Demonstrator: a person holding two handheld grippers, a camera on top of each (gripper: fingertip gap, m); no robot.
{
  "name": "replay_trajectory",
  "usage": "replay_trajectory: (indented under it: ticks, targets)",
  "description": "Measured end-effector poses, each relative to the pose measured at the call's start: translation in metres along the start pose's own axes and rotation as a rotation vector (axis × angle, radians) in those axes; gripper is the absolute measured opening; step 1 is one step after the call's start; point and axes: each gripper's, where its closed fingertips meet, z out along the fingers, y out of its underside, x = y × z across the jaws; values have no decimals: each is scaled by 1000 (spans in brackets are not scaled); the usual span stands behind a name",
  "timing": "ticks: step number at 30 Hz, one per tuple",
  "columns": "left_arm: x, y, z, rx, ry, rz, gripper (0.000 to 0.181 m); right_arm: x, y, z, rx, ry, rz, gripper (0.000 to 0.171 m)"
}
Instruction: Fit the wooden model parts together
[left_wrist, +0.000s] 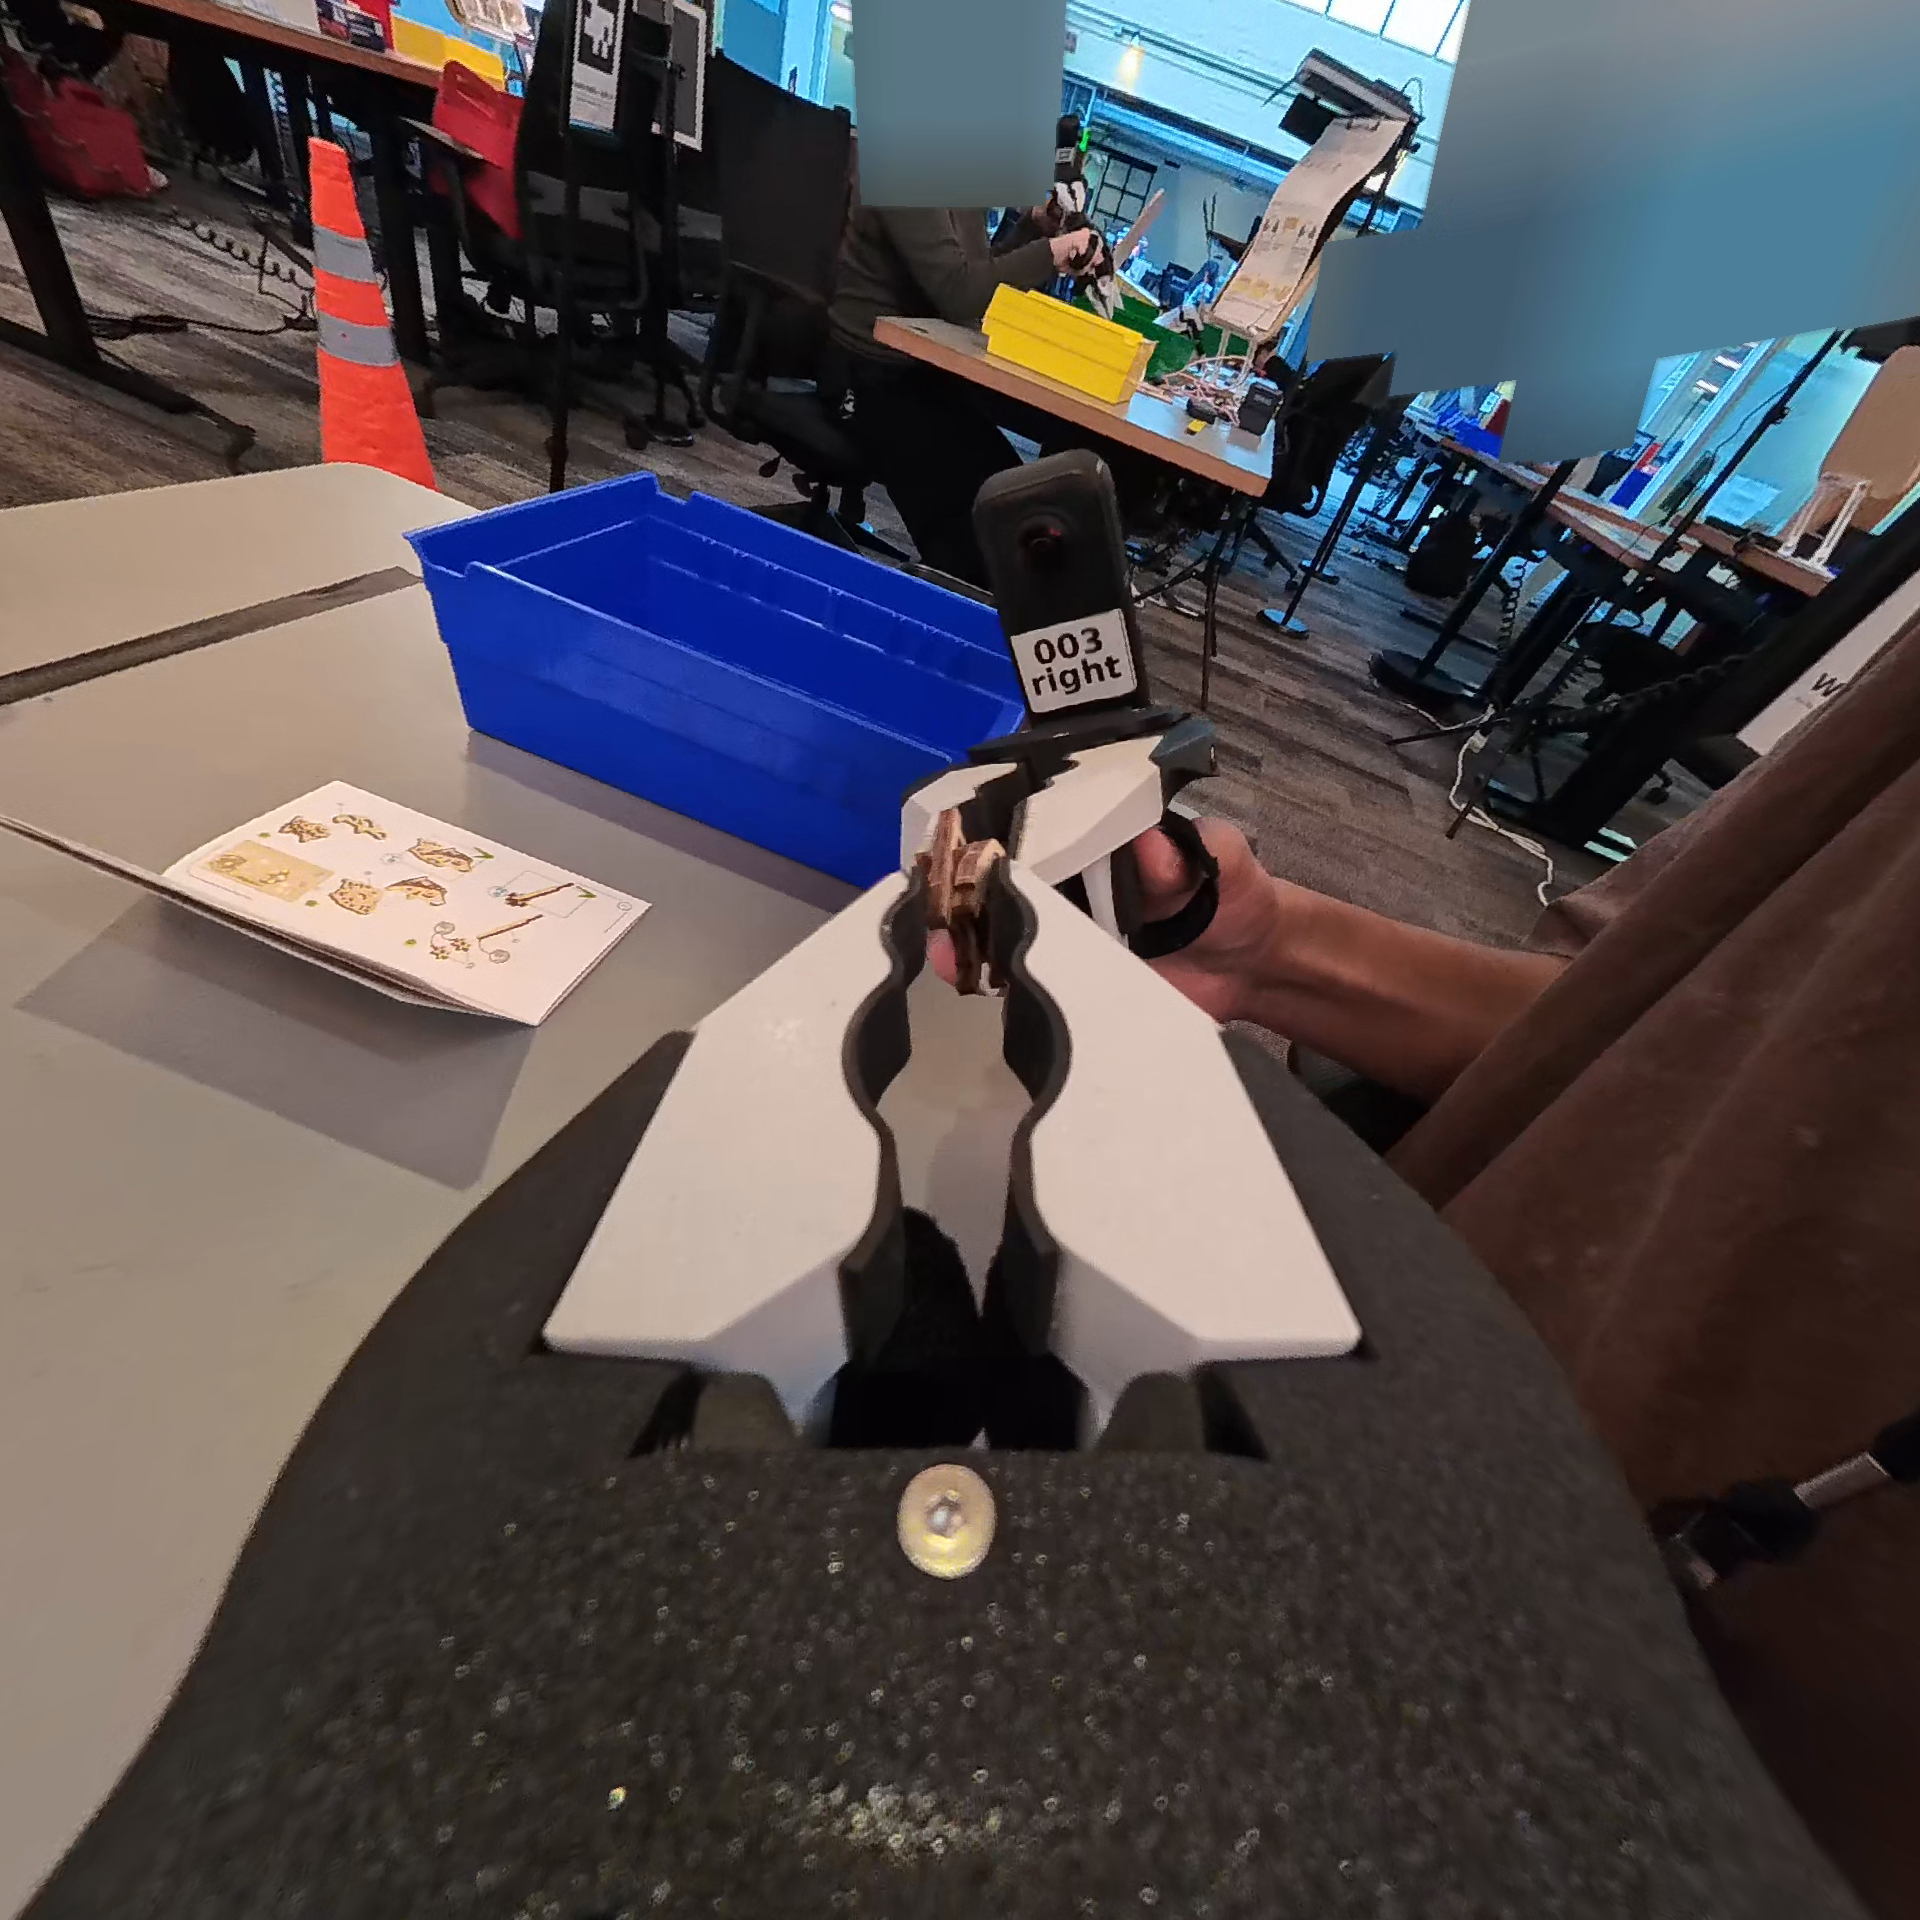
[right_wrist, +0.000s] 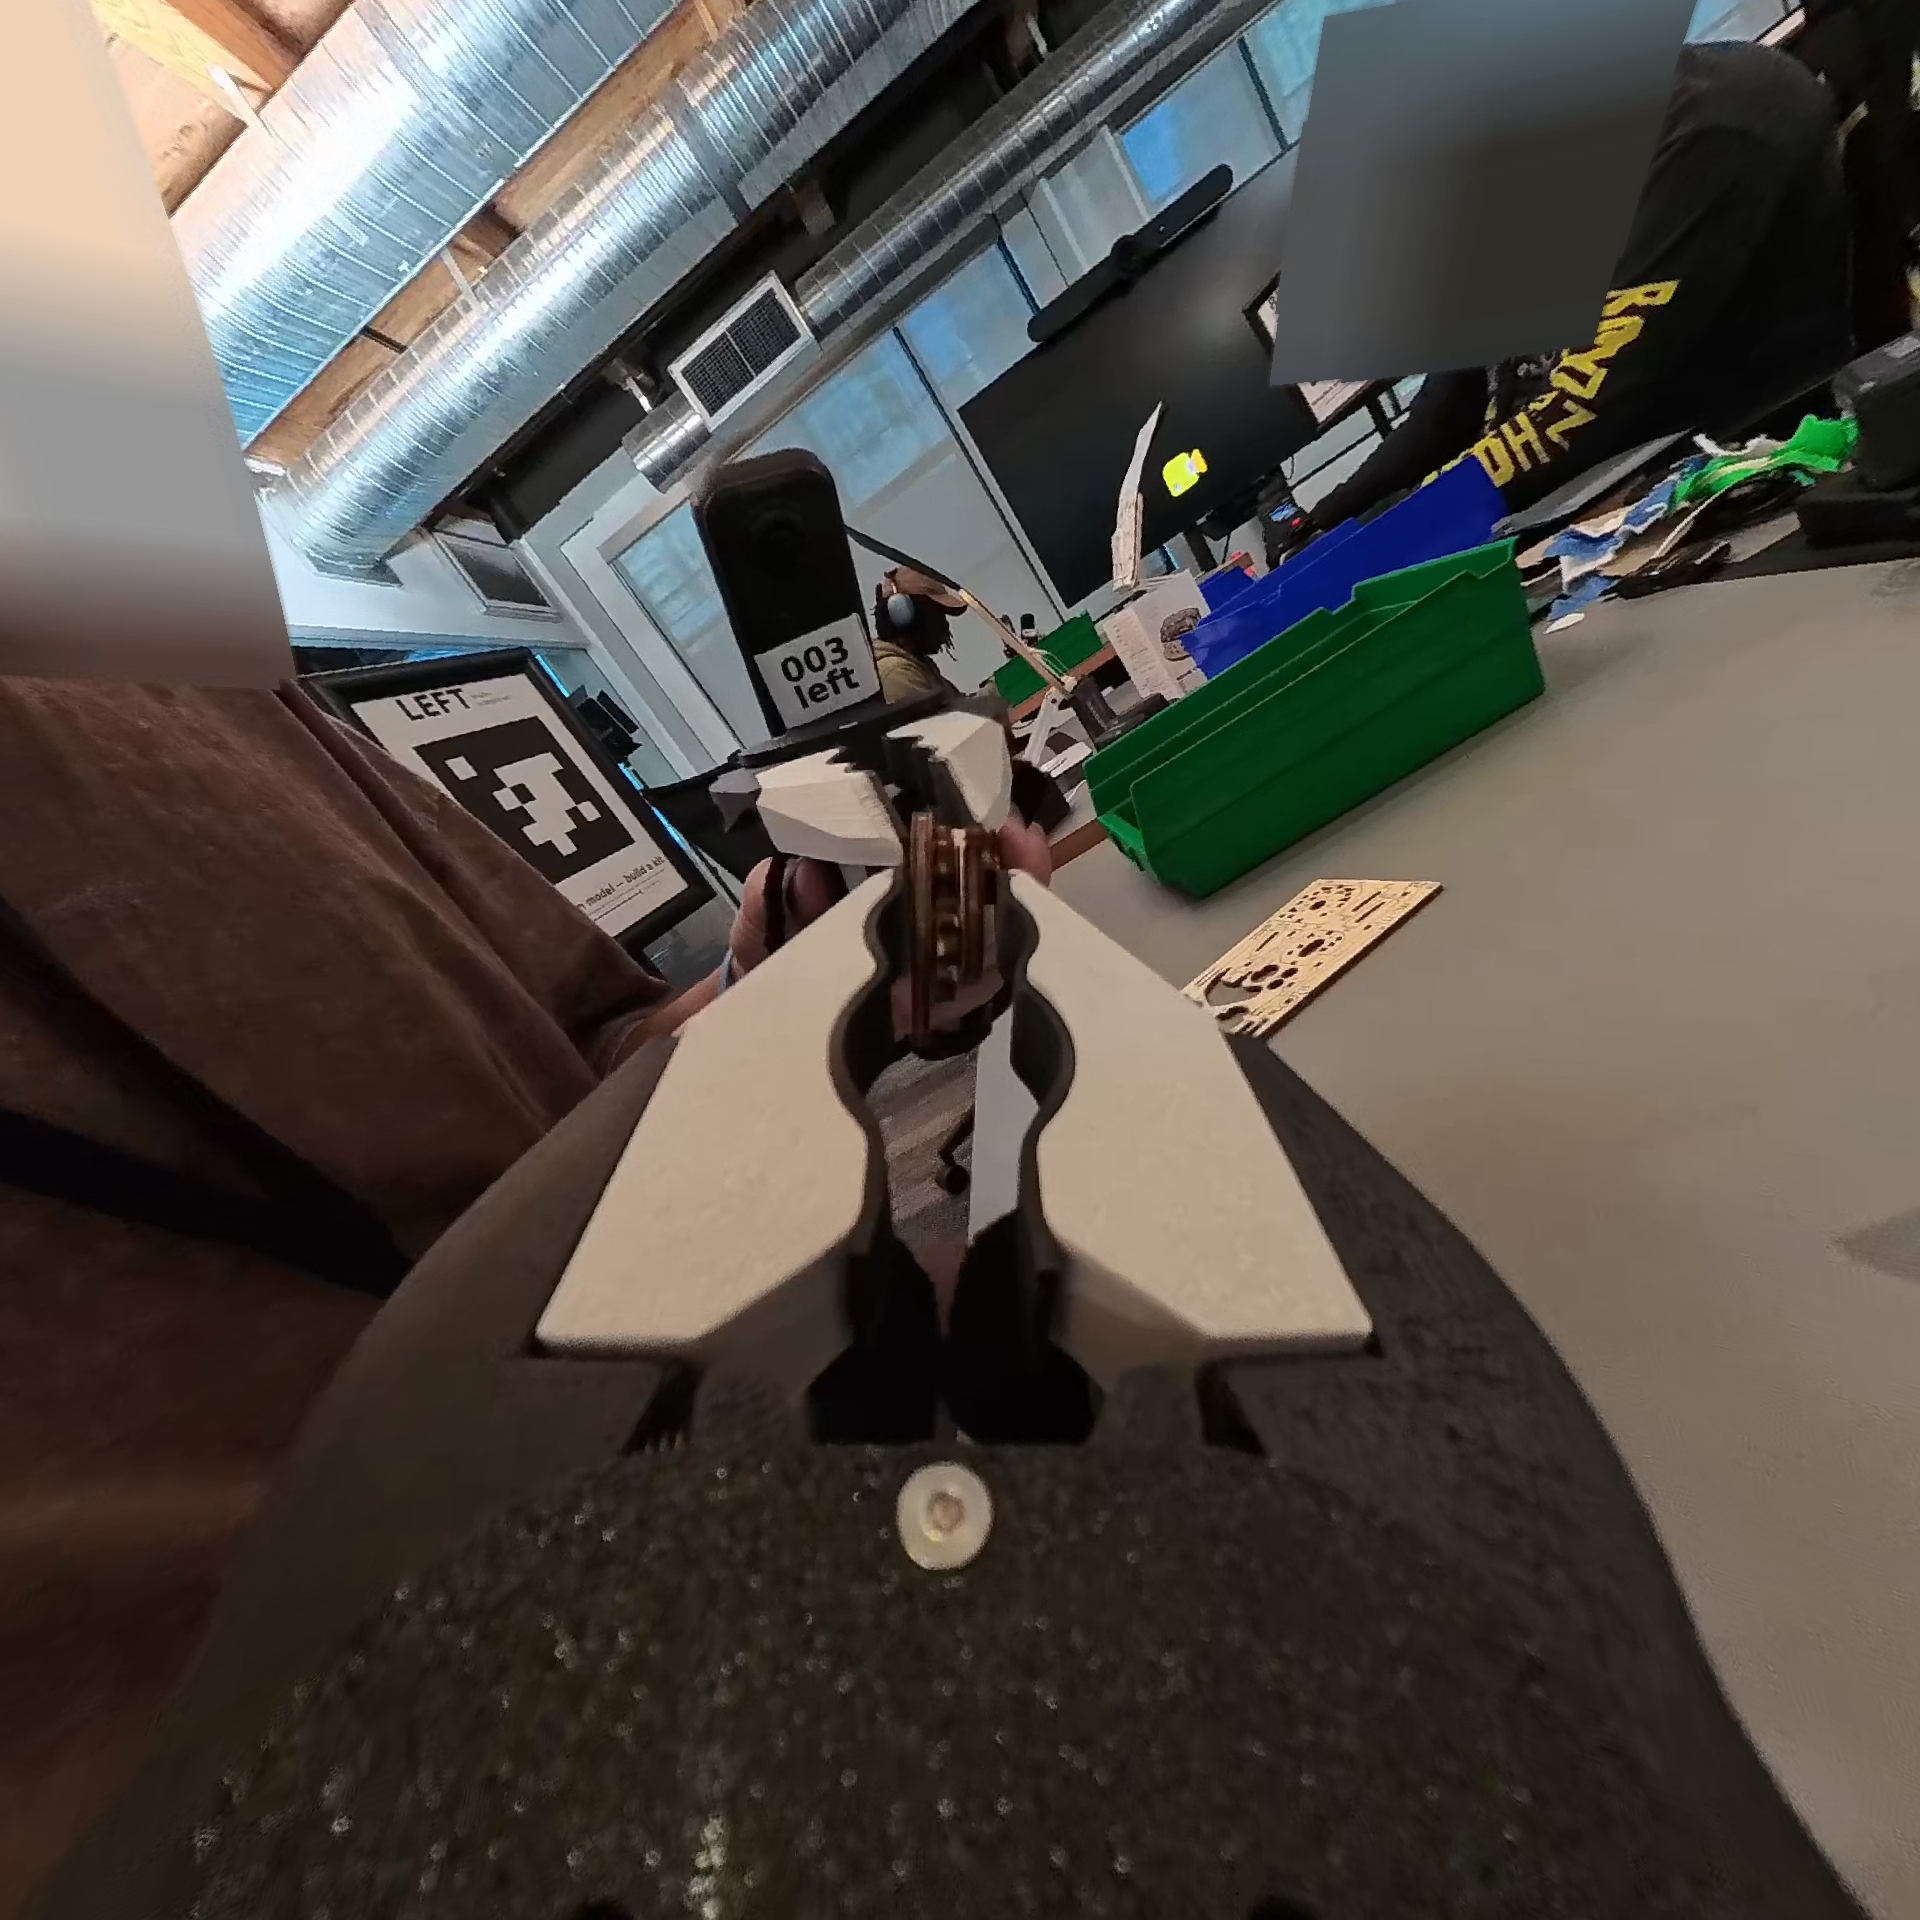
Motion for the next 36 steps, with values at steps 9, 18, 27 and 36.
replay_trajectory:
  ticks: [9, 18, 27, 36]
  targets:
    - [9, -3, -2, 23, 54, -1, 9, -10, 0, -2, 7, -67, -22, 15]
    - [14, -3, -6, 16, 77, 39, 9, -16, 2, 0, 15, -102, -43, 15]
    - [21, -7, -8, 23, 84, 69, 9, -24, -1, -1, 21, -163, 16, 15]
    - [16, -5, -8, 13, 47, 86, 8, -17, 0, -2, 2, -129, 10, 14]
